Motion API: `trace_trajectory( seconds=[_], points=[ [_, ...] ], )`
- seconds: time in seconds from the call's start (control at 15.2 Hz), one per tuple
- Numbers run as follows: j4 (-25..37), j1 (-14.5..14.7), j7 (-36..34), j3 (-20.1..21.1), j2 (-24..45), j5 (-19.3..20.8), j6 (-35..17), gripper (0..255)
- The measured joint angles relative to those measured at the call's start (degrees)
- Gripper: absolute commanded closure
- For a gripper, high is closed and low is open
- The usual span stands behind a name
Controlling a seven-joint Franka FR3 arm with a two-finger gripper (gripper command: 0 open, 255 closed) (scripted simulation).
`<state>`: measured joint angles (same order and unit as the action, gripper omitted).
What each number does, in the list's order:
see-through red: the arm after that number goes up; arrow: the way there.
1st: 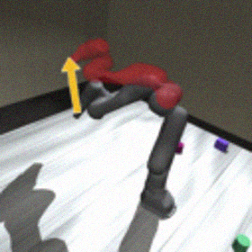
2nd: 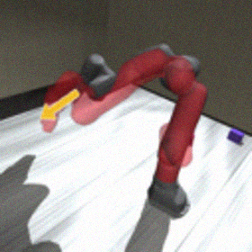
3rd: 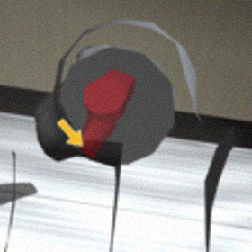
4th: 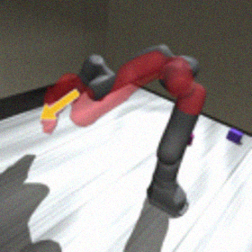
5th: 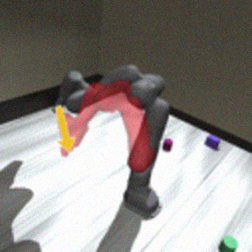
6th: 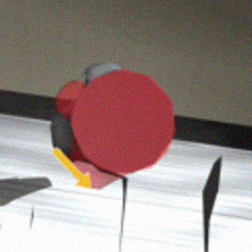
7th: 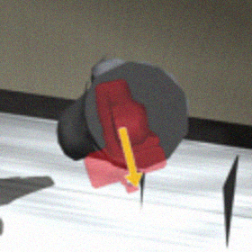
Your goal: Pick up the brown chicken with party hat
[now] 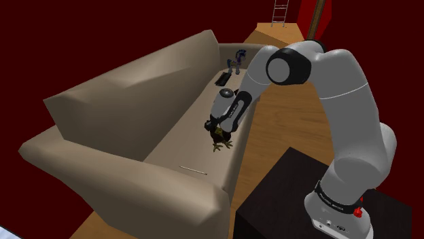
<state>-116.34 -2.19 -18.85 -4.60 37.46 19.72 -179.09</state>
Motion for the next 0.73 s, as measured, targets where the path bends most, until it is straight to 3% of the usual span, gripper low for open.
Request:
trace_trajectory(
  seconds=[0.73],
  points=[
    [-1.04, -1.71, 1.16, 1.86, -3.78, -0.27, 3.04, 255]
  ],
)
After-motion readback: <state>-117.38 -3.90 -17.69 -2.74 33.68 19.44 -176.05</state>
